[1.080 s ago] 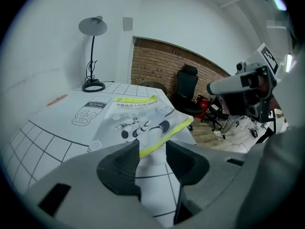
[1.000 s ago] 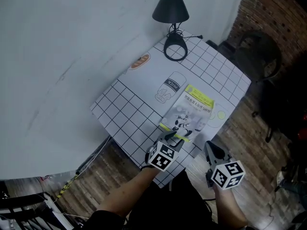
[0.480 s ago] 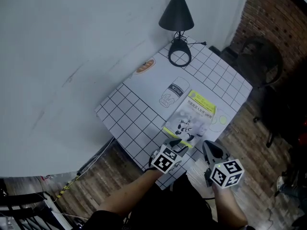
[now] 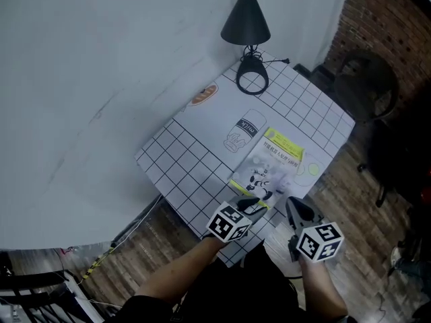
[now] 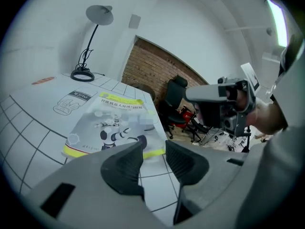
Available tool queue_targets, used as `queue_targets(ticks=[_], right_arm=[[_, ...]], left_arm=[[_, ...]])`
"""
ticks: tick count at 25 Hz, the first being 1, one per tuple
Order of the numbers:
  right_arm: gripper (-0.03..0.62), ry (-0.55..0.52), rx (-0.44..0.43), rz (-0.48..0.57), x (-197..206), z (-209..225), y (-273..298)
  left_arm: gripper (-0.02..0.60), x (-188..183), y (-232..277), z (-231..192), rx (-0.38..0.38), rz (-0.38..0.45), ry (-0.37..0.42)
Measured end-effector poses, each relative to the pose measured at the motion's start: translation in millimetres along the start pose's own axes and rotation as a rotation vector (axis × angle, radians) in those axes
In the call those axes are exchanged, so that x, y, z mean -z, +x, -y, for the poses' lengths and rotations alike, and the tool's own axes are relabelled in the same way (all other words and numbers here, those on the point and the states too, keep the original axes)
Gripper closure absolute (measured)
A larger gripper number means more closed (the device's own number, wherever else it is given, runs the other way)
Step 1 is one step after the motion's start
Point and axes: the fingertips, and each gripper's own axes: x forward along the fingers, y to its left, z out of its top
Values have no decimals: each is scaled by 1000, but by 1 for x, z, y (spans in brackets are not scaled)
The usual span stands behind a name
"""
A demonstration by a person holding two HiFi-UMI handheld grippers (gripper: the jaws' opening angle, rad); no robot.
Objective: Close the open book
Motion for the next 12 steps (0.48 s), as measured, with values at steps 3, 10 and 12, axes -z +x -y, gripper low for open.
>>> queue_targets(ticks=[3, 10, 12], right_arm=[[589, -4, -13, 11, -7, -2, 1], [591, -33, -53, 23, -21, -15, 4], [591, -51, -61, 30, -28, -19, 5]], left_arm=[[428, -17, -15, 0, -22, 30, 13], [439, -58, -64, -11, -127, 119, 10], [442, -67, -77, -17, -161, 146, -11]])
